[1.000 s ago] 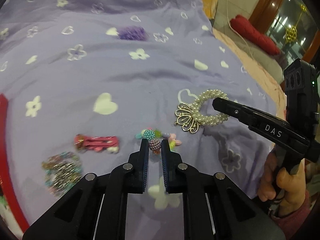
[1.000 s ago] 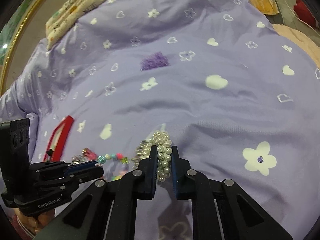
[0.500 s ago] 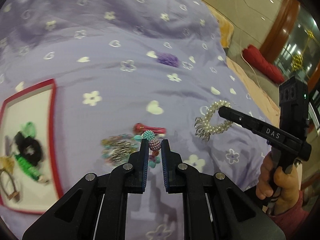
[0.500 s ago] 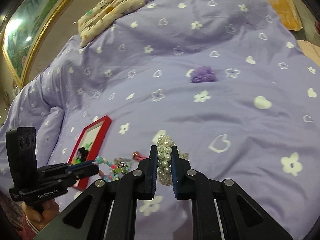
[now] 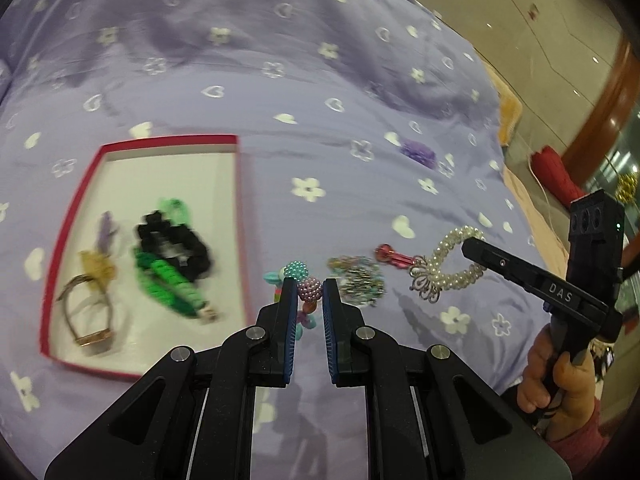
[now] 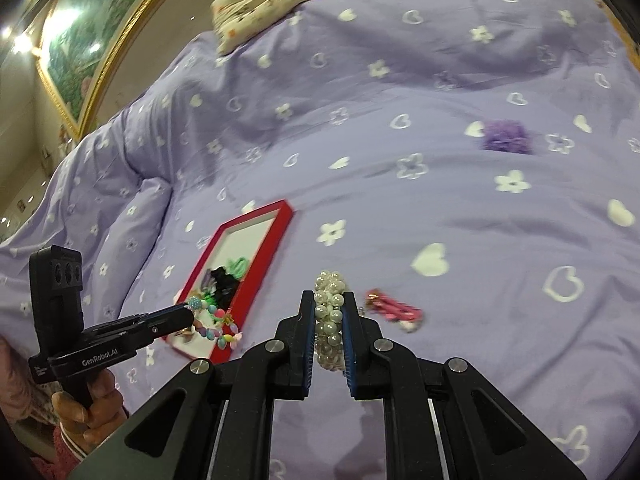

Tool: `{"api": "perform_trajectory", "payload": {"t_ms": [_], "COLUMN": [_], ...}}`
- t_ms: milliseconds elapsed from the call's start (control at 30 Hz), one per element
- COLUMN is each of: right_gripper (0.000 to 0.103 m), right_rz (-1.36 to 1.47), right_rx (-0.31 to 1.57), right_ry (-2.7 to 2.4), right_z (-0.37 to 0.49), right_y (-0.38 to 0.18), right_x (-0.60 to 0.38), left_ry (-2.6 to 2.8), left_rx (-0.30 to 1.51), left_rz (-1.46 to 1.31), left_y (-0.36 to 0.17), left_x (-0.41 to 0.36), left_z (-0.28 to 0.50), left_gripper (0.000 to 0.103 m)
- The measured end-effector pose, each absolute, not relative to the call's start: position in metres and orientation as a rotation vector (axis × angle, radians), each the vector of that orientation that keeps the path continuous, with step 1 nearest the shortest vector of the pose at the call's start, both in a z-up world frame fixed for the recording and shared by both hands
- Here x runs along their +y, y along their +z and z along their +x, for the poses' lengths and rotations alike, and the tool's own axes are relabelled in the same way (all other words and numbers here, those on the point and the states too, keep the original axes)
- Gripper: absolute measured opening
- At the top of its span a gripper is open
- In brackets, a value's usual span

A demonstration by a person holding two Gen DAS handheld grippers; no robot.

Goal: Organize jewelry
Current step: 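Carry both bracelets into the tray and open both tools to release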

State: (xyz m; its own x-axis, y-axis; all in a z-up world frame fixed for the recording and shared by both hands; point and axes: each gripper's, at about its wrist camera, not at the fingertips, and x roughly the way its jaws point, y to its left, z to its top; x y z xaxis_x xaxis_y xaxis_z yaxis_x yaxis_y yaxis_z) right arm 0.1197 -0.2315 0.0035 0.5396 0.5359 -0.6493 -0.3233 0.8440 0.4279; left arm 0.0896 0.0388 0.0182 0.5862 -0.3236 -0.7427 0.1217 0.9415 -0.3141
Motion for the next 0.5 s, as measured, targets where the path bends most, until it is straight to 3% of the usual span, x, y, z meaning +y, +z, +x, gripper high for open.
{"api": "perform_trajectory", "payload": {"t_ms": [500], "right_gripper": [0.012], "right_rz": [0.187], "right_rx": [0.876], "right_ry": [0.716], "right_z": [0.124], "right_y": [0.008], "right_x": [-0.128], "left_ry": [-0.130], "left_rx": [0.895], "left_rz": [-0.313], "left_y": [0.011], "left_x": [0.110], "left_z": [0.079], "left_gripper": [0.011]}}
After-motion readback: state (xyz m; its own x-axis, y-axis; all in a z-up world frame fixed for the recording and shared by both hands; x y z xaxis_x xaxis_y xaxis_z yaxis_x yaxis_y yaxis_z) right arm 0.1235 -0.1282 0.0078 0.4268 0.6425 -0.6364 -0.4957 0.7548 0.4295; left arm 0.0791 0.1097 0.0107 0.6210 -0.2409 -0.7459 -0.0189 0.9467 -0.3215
